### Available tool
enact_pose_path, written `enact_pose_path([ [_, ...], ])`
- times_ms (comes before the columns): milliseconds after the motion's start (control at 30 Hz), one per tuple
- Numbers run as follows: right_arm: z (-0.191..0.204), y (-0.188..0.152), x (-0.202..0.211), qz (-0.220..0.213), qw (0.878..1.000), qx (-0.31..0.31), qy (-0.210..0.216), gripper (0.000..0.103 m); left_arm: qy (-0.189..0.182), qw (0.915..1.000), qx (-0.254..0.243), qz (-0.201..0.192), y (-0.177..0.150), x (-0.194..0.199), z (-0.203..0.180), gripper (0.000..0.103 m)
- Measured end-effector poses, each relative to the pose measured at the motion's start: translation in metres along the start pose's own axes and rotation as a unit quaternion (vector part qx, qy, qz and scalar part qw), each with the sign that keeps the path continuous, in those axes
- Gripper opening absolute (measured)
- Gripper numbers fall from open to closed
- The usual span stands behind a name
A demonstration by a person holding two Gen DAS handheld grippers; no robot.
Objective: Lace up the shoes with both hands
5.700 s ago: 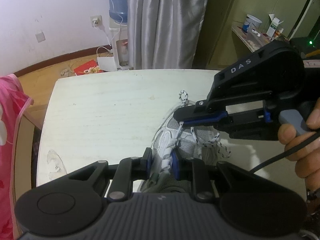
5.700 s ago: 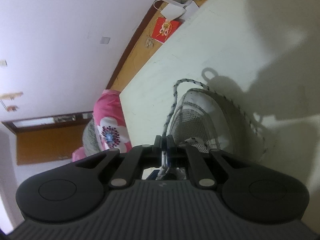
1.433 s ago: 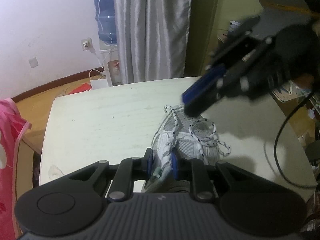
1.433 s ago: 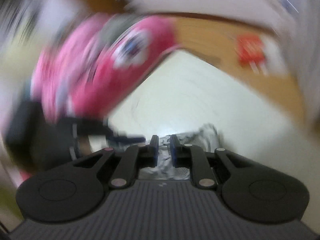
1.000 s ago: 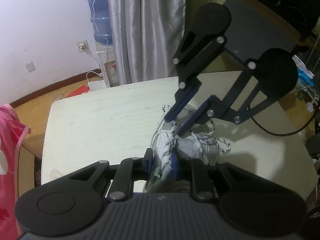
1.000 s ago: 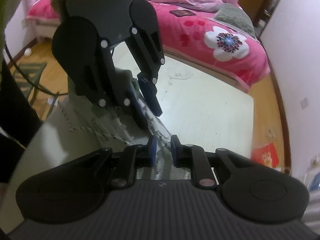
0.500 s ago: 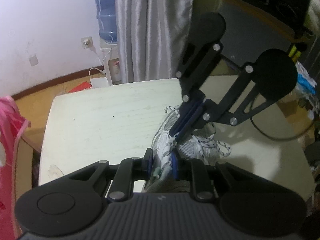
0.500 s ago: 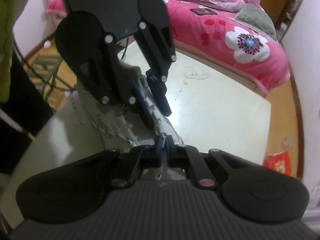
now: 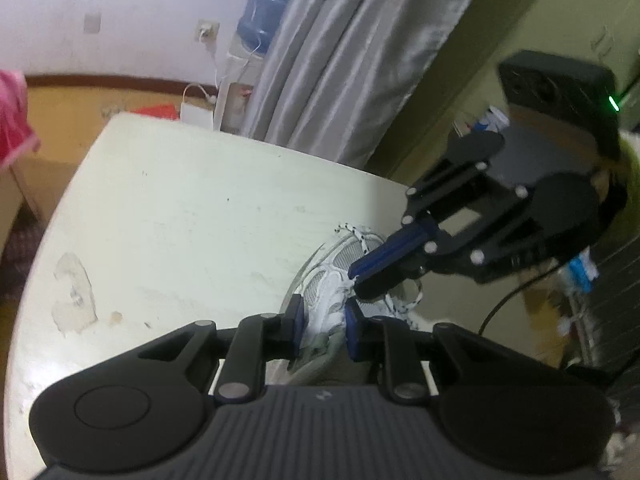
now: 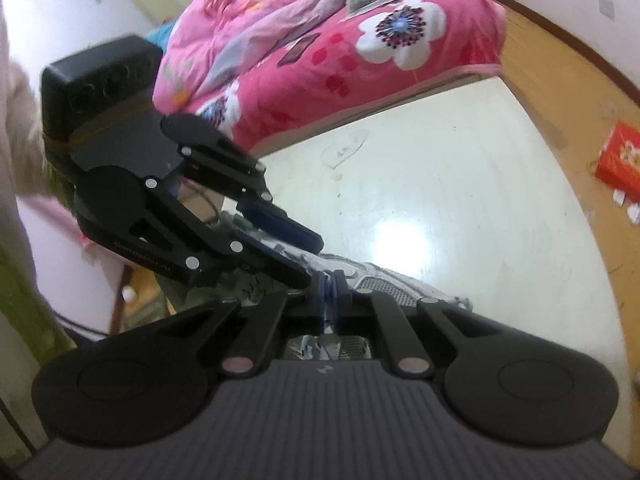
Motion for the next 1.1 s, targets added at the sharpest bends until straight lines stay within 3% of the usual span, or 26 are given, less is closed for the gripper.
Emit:
enact_pose_path([
  [100, 0.014, -0.003, -0.003, -0.002, 0.997, 0.082, -0.011, 0.003, -0.002, 1.0, -0.005, 0.002, -0.001, 0.002, 0.001, 0.022],
  [233, 0.032, -0.008, -0.012, 0.007, 0.977, 0.213, -0.018, 0.005, -0.001, 0.9996, -0.026, 0.004, -0.001, 0.004, 0.0, 0.022],
  [500, 0.046, -0.013, -0.018, 0.04, 0.941, 0.337, 0.0, 0.005, 0.007, 0.9947, -0.102, 0.008, -0.004, 0.003, -0.017, 0.022],
  [733, 0.049, -0.013, -0.02, 0.063, 0.923, 0.379, 0.01, 0.005, 0.013, 0.9904, -0.137, 0.008, -0.006, -0.001, -0.024, 0.022],
  [800, 0.047, -0.011, -0.022, 0.067, 0.933, 0.353, 0.008, 0.005, 0.014, 0.9895, -0.144, 0.007, -0.007, -0.003, -0.026, 0.022],
  [967, 0.025, 0.004, -0.021, 0.049, 0.986, 0.16, -0.005, 0.006, 0.01, 0.9906, -0.136, 0.006, -0.006, -0.007, -0.024, 0.022],
  [1067, 0.01, 0.011, -0.015, 0.016, 0.999, 0.05, -0.006, 0.005, 0.007, 0.9908, -0.135, 0.007, -0.006, -0.008, -0.024, 0.021],
  [1100, 0.009, 0.012, -0.013, 0.008, 0.999, 0.047, -0.006, 0.005, 0.007, 0.9905, -0.137, 0.008, -0.006, -0.008, -0.024, 0.021],
])
Point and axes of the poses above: each gripper's, at about its wrist camera, not at the fingertips, and x roughly against the way its jaws point, z to its left, y to its top, the point moved 9 cm from there along -x, roughly the way its jaws point, and after that the axes turned 14 degrees about -z, right-handed, at the moved point
